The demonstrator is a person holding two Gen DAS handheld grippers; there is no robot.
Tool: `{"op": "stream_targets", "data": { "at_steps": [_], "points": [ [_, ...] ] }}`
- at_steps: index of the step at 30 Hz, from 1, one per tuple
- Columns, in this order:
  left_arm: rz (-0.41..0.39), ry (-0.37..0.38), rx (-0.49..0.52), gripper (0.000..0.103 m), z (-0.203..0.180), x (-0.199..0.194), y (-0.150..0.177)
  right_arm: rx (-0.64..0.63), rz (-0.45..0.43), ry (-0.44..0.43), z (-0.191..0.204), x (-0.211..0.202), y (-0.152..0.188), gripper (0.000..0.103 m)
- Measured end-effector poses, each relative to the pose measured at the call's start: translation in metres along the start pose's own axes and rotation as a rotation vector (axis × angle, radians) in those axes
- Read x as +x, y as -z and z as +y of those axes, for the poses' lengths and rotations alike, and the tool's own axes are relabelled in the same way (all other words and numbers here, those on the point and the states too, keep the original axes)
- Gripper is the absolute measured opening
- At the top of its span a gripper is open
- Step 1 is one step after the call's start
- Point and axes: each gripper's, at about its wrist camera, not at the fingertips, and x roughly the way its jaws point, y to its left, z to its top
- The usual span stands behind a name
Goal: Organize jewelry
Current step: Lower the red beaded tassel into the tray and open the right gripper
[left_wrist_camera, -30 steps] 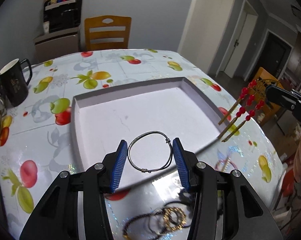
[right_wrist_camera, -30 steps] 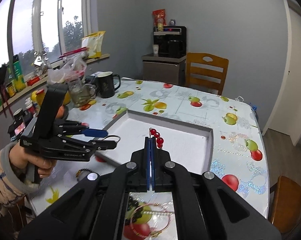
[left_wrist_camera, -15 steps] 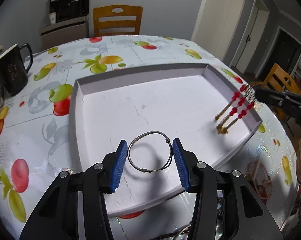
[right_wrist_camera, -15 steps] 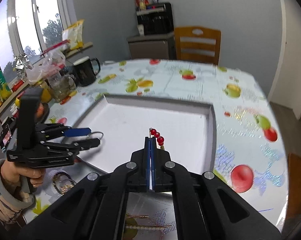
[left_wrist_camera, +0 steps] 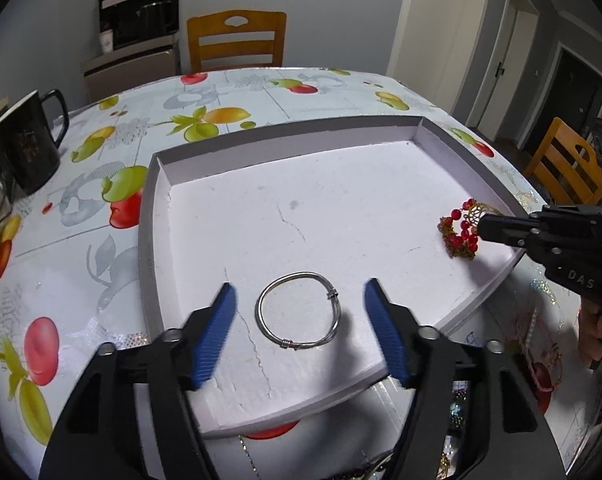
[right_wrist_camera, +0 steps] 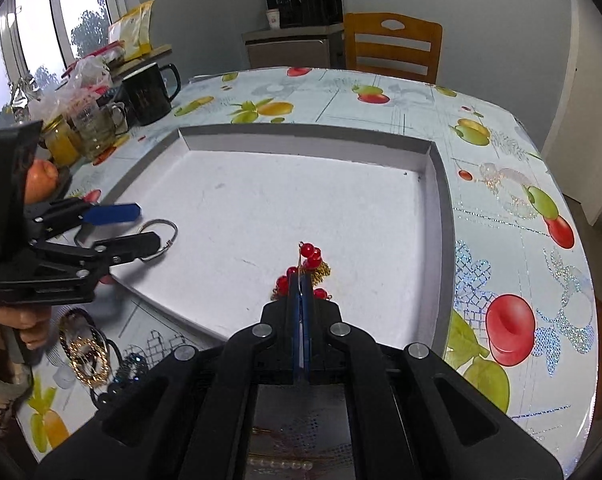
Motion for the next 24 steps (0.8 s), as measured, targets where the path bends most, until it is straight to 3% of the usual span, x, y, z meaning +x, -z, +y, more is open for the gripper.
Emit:
{"op": "stream_targets", "data": {
  "at_steps": [4,8,11,24],
  "points": [
    [-0.019,0.001,0.010,0.078,-0.004,-0.009,0.002,-0.010,0.003,-0.001,0.001,-0.002,0.004,0.009],
    [-0.035,-0.002,0.024,0.081,-0.007,-0.018,0.007,-0.023,-0.022,-0.009,0.004,-0.012,0.008,0.036],
    [-0.044,0.001,0.027,0.084,-0.007,-0.026,0.011,-0.038,-0.036,-0.016,0.007,-0.020,0.008,0.049],
    [-0.086,0.005,0.044,0.087,-0.010,-0.058,0.033,-0.055,-0.107,-0.047,0.022,-0.060,0.024,0.053]
  ]
}}
